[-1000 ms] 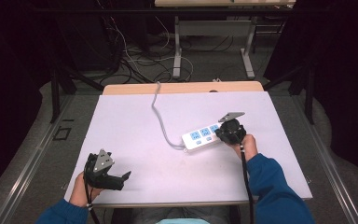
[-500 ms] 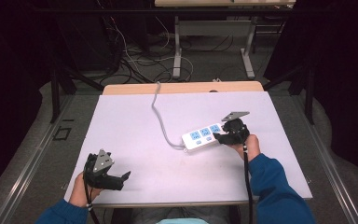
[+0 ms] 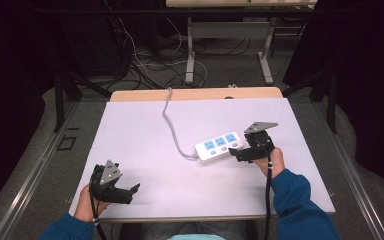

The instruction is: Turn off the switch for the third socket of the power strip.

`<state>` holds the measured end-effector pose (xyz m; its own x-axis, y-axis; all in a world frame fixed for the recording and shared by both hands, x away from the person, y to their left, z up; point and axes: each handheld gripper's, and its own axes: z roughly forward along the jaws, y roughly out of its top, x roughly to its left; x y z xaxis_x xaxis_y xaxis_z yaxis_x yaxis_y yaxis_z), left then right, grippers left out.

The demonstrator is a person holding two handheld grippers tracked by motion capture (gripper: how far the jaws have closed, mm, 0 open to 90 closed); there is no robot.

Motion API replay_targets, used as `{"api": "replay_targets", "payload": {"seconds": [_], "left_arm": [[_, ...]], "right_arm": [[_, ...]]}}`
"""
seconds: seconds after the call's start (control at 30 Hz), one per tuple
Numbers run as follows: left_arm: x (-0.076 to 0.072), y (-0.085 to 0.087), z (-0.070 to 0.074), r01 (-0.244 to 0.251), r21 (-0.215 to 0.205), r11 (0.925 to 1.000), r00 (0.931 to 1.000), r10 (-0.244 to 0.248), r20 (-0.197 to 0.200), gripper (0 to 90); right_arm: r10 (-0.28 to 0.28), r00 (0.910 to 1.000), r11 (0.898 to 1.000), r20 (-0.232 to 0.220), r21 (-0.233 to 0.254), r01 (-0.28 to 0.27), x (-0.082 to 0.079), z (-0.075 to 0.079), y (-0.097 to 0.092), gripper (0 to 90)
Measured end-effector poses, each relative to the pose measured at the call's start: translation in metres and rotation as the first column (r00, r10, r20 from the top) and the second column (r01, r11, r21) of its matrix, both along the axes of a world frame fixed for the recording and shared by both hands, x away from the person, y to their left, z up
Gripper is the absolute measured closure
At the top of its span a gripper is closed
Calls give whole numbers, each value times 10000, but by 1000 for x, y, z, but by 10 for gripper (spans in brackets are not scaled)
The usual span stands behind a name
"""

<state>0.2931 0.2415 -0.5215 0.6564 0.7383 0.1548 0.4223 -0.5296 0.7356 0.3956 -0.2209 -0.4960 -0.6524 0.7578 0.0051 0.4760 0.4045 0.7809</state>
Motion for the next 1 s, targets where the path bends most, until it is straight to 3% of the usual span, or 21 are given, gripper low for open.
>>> {"api": "replay_targets", "payload": {"seconds": [0.07,0.53,1.0], "left_arm": [[0,0,0,-17,-1,10000,10000,17,9,11],[-1,0,0,-8,44,10000,10000,7,61,11],[-1,-1,0,-91,13,10000,9999,91,50,11]], "right_arm": [[65,9998,10000,209,-15,-64,-2,1,0,119],[223,9995,9997,237,62,-224,-28,4,-8,3],[238,9979,9997,600,-110,-231,-57,4,-20,0]]}}
